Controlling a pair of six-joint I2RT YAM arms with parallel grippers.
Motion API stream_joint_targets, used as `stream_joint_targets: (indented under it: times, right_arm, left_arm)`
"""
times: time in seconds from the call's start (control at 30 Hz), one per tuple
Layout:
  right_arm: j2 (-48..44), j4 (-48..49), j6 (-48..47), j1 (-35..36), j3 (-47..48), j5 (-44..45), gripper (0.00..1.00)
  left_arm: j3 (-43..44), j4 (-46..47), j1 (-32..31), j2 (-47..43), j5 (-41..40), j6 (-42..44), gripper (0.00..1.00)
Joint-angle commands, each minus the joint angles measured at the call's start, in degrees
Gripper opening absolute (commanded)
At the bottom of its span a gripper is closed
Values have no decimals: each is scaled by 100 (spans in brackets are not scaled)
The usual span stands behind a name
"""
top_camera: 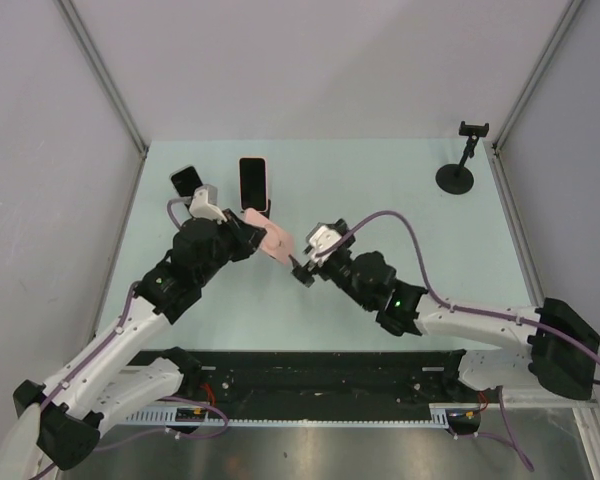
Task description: Remove the phone from the phone stand
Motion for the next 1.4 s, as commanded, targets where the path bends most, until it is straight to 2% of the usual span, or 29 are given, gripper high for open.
stream_joint_targets:
  times: [0.0,0.13,0.37,0.57,0.7,0.87,0.9,0.97,1.0,1.07,1.1,1.13,1.17,1.23,1.27,1.33,1.37]
  right_arm:
    - [605,879,-961,768,-106,653,96]
    - [1264,1659,-1524,1181,-106,1032,93]
    - [2415,3303,-2367,1393,-106,1989,87]
    - [3242,4745,-3324,1472,-36,2500,75]
    - [3647,5597,-3783,1507,60,2772,58]
    - [3894,5837,-3933,1525,201,2852,37]
    - [3903,5872,-3942,1534,210,2852,28]
    - [3921,5960,-3950,1542,219,2887,19]
    - [3921,5977,-3933,1551,219,2896,11]
    - [3877,5995,-3889,1569,219,2948,2]
    - [3859,5995,-3845,1569,219,2975,0]
    - [3824,5995,-3828,1586,219,3010,0]
    - [3815,6004,-3819,1595,219,3062,0]
    - [3780,5969,-3775,1613,219,3141,0]
    - [3737,5934,-3749,1613,219,3203,0]
    - [3631,5653,-3530,1604,210,3230,0]
    - [3518,5530,-3433,1604,210,3247,0]
  left_arm:
    - [379,294,36,-10,284,-555,0]
    - [405,277,27,34,451,-617,0]
    - [371,233,27,25,671,-696,0]
    - [353,215,27,60,803,-740,0]
    - [344,215,27,95,803,-749,0]
    - [353,224,27,209,1075,-784,0]
    - [353,215,19,218,1093,-784,0]
    - [353,224,27,218,1128,-784,1]
    - [353,224,27,218,1128,-767,4]
    - [370,233,27,210,1128,-714,12]
    - [379,224,27,201,1102,-679,22]
    - [388,224,27,192,1067,-644,29]
    - [414,224,27,166,1032,-565,42]
    - [449,215,36,70,865,-442,55]
    - [502,215,45,17,865,-285,67]
    - [528,215,54,-184,409,-126,78]
    - [555,224,71,-264,286,66,87]
